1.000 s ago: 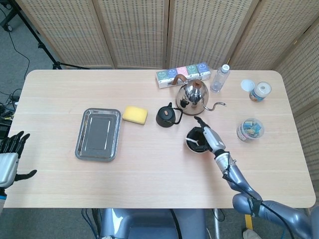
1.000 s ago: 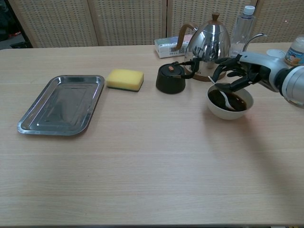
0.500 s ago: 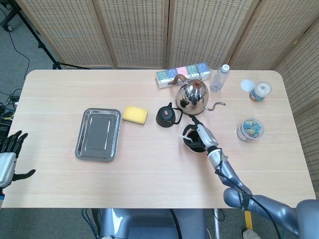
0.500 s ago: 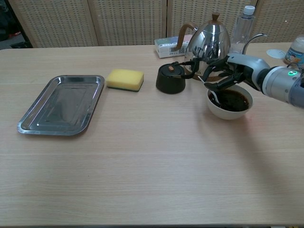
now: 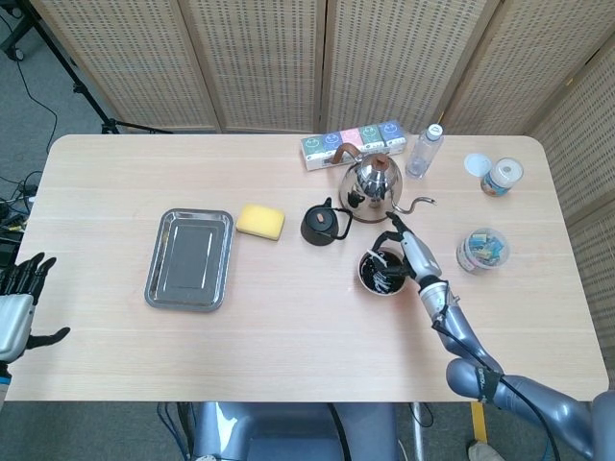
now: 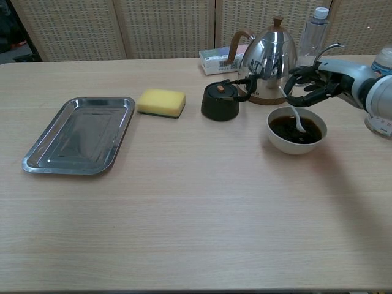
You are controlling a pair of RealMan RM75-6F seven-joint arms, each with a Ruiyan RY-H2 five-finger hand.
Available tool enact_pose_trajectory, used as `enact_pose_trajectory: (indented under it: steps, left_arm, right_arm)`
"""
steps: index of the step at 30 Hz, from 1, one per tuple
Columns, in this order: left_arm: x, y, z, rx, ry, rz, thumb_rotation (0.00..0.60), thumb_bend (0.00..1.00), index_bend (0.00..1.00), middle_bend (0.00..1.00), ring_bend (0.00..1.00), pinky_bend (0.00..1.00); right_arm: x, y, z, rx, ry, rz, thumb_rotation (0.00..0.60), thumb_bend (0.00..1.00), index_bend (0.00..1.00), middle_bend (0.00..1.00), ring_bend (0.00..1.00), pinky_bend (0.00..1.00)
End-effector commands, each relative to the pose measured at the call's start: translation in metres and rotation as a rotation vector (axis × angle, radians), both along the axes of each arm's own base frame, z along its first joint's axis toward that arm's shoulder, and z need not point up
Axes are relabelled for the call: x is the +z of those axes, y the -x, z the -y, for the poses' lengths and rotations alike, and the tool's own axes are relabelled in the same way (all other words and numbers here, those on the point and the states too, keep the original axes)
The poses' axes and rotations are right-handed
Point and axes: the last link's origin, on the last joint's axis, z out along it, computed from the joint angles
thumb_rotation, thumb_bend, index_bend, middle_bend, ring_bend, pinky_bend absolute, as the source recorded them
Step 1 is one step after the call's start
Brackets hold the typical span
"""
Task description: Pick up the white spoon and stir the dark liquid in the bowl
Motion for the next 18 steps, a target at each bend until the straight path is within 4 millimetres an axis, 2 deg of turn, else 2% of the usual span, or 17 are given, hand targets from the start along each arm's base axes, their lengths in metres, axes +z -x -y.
enact_pose_trajectory:
  steps: [1, 4, 8, 13, 18]
  left_arm:
    - [-0.001, 0.0, 0.001, -0.001, 0.002, -0.001, 0.6, 0.0, 0.0, 0.0, 0.0, 0.0]
    - [0.0, 0.0, 0.001, -0.001, -0.002, -0.001, 0.6, 0.0, 0.0, 0.0, 0.0, 0.0]
    - [-0.001, 0.0, 0.0, 0.001, 0.0, -0.002, 0.6, 0.0, 0.0, 0.0, 0.0, 0.0]
    - [-0.001, 0.001, 0.0, 0.002, 0.003, -0.001, 0.6, 0.0, 0.0, 0.0, 0.0, 0.0]
    - [-0.001, 0.001, 0.0, 0.005, 0.002, 0.0, 0.6, 0.0, 0.0, 0.0, 0.0, 0.0]
  right_arm:
    - [0.002, 0.005, -0.008, 0.014, -0.017, -0.027, 0.6, 0.62, 0.6, 0.0, 0.0, 0.04]
    - [0.003, 0.006, -0.012, 0.015, -0.029, -0.024, 0.6, 0.62, 0.6, 0.0, 0.0, 0.04]
    - [0.003, -0.005, -0.015, 0.028, -0.051, 0.015, 0.6, 0.62, 0.6, 0.0, 0.0, 0.04]
    - [-0.002, -0.015, -0.009, 0.041, -0.053, 0.025, 0.6, 0.62, 0.6, 0.0, 0.0, 0.04]
    - [-0.009, -0.016, 0.001, 0.019, -0.04, 0.029, 0.6, 0.62, 0.6, 0.0, 0.0, 0.04]
